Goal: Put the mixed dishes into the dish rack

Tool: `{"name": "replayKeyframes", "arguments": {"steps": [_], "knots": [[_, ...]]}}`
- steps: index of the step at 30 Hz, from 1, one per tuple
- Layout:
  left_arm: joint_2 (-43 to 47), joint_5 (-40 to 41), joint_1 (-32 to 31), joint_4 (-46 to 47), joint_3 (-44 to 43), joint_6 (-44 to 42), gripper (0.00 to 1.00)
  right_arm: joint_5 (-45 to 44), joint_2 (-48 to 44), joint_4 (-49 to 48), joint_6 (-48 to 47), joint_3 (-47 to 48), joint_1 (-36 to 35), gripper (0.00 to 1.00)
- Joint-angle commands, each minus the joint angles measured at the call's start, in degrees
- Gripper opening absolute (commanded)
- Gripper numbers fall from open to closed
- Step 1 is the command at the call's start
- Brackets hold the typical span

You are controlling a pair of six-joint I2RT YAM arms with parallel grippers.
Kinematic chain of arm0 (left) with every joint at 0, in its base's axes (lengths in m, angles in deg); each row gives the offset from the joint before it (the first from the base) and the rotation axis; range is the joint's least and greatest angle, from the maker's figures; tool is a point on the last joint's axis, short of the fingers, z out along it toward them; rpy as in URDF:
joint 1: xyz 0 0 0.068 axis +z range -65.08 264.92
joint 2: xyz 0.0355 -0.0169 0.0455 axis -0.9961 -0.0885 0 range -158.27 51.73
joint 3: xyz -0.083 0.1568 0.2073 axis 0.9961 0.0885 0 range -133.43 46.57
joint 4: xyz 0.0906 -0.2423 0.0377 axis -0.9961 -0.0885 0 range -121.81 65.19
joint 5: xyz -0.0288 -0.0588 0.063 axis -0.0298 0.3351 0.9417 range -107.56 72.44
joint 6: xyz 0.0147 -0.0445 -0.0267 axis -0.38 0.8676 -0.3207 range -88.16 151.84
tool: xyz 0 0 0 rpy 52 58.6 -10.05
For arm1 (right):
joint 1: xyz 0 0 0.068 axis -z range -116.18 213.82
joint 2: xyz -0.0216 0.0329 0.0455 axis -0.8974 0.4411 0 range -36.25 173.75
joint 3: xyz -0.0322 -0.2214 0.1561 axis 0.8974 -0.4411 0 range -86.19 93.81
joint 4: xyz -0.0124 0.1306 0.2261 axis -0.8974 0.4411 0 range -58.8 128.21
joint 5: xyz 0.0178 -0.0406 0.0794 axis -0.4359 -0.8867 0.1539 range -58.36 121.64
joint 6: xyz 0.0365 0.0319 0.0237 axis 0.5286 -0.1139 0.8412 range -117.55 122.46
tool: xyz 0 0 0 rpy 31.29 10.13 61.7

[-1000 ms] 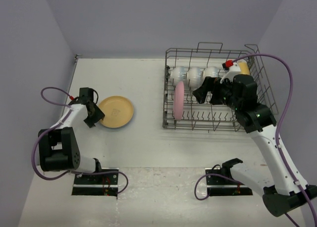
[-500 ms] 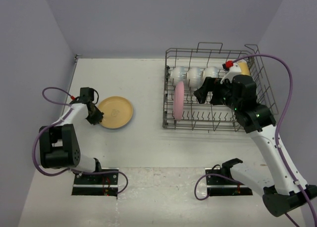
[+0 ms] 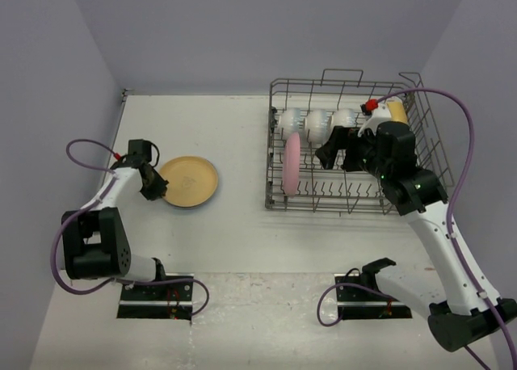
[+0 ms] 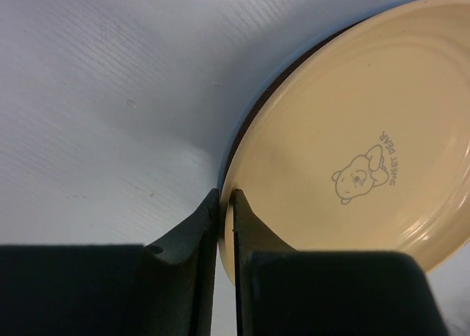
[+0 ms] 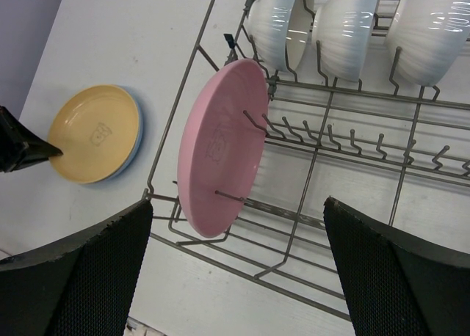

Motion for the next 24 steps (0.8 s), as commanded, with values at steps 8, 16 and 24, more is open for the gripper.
{"name": "replayKeyframes", "arguments": {"steps": [8, 16, 24], "knots": [[4.4, 0.4, 0.1, -3.2, -4.6, -1.7, 0.0, 1.7, -0.6, -0.5, -6.0, 0.4, 0.0, 0.99], [13.5, 1.2, -0.9, -2.5, -5.9, -3.9, 0.0, 3.3, -4.2, -3.5, -17.4, 0.6, -7.8, 0.99], [16.2, -1.8, -1.7, -6.8, -9.1, -5.3, 0.0, -4.5, 8.4, -5.5, -36.8, 6.7, -30.6, 0.99]]}}
